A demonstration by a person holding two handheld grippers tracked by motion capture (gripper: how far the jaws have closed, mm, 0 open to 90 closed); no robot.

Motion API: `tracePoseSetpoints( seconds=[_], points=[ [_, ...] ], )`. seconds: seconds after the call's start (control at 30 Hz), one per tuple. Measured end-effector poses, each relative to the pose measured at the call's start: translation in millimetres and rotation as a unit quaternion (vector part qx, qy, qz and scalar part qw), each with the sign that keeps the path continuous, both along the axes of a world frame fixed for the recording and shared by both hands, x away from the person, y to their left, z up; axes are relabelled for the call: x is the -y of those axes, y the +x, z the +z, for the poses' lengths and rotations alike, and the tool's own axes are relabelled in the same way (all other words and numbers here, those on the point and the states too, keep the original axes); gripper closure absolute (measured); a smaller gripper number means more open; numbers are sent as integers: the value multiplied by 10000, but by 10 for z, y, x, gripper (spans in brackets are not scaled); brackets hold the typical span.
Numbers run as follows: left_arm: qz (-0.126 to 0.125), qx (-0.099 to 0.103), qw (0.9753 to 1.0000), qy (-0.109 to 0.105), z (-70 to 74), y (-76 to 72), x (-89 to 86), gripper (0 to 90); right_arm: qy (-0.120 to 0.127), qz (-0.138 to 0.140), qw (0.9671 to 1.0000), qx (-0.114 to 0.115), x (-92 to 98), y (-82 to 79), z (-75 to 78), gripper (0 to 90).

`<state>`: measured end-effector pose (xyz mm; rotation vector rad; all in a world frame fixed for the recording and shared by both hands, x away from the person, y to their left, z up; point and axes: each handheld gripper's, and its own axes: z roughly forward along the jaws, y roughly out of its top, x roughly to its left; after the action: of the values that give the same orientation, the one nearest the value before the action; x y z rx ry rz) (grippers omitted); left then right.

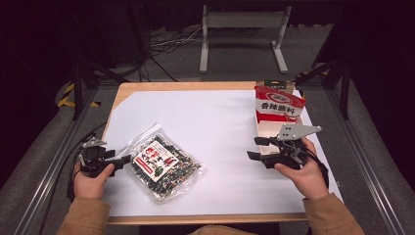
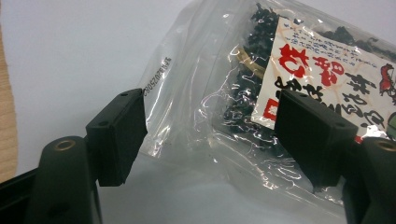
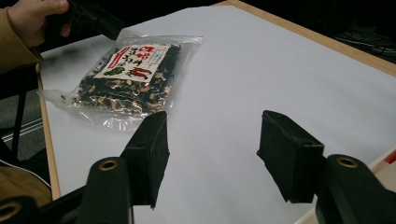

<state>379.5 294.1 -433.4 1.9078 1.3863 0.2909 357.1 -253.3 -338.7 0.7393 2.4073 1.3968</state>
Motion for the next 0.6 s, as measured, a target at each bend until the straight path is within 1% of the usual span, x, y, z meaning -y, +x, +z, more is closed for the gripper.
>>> tracePoseSetpoints(
  seconds=[0.07, 0.13, 0.2, 0.27, 0.3, 0.33, 0.4, 0.43, 0.47, 0.57, 0.6],
  points=[
    [14, -76, 9999, -72, -13, 22, -5, 257, 2, -20, 10000, -8, -4, 3, -7, 411],
    [22, -135, 9999, -70, -28, 40, 1, 254, -10, -39, 10000, -5, -9, 7, -15, 406],
    [22, -167, 9998, -46, -36, 50, 9, 242, -15, -40, 10000, -5, -12, 8, -20, 405],
    [56, -171, 9998, 76, -46, 64, 32, 232, -36, -36, 10000, -18, -21, 10, -32, 405],
    [63, -189, 9998, 81, -51, 68, 44, 230, -35, -36, 10000, -22, -25, 11, -35, 404],
    [39, -212, 9997, 91, -58, 75, 52, 230, -31, -34, 10000, -29, -28, 10, -37, 404],
    [-87, -335, 9994, 44, -77, 97, 79, 259, -36, -23, 10000, -36, -36, 9, -40, 403],
    [-110, -377, 9992, 63, -89, 104, 99, 266, -37, -23, 10000, -39, -39, 9, -43, 403],
    [-180, -388, 9991, 43, -98, 111, 111, 282, -43, -22, 10000, -38, -40, 10, -46, 402],
    [-226, -376, 9990, 44, -111, 116, 144, 309, -41, -23, 10000, -56, -46, 10, -53, 401],
    [-241, -385, 9990, 14, -116, 111, 146, 317, -44, -26, 10000, -55, -47, 10, -54, 400]
  ],
)
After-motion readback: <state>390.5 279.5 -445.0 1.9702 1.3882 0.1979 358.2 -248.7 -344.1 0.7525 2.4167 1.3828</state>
